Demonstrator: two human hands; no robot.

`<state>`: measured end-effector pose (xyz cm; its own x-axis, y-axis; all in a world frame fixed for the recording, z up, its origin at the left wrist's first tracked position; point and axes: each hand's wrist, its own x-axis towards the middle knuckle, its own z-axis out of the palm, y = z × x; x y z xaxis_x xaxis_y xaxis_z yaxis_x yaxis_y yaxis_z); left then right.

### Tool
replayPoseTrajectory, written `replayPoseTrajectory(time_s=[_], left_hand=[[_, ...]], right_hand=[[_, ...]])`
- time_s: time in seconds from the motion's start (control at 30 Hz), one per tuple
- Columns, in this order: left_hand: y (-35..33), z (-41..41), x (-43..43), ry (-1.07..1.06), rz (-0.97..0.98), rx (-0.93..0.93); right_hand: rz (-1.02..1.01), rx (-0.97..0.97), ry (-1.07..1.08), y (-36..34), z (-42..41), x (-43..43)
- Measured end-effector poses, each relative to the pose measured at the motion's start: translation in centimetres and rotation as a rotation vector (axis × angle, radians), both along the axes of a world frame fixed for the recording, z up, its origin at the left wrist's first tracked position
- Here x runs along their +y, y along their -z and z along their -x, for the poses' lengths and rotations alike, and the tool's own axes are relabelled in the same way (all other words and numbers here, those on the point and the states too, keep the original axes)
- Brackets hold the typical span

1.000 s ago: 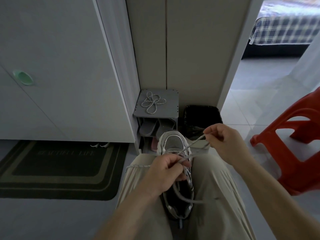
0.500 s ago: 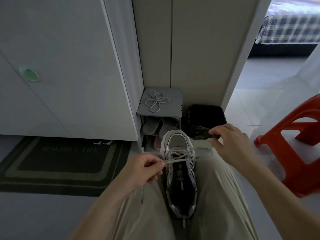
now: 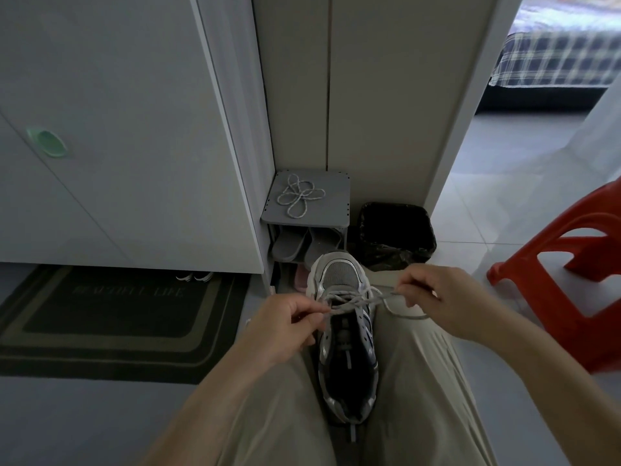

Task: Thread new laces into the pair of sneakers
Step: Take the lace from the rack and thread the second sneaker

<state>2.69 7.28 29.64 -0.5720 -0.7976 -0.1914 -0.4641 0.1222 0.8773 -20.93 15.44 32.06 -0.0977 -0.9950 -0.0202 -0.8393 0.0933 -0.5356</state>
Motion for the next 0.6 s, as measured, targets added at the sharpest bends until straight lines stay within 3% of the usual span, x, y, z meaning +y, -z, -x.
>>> replayPoseTrajectory(time_s=[0.07, 0.17, 0.33, 0.47, 0.6], left_hand=[[0.3, 0.7, 0.5, 0.036, 0.035, -0.025], [0.4, 2.3, 1.4, 0.017, 0.061, -0.008], [1.0, 3.8, 1.4, -0.060, 0.197, -0.036], [2.2, 4.0, 1.3, -0.028, 0.547, -0.265], [3.1, 4.8, 2.0, -0.017, 0.666, -0.368]], right_hand=[[-0.093, 0.105, -0.028, 0.3, -0.4, 0.1], [-0.152, 0.008, -0.060, 1.5, -2.5, 0.0], [0.091, -0.054, -0.001, 3.4, -3.1, -0.4], [0.074, 0.076, 0.077, 4.2, -1.9, -0.3], [0.044, 0.081, 0.063, 4.9, -2.2, -0.3]])
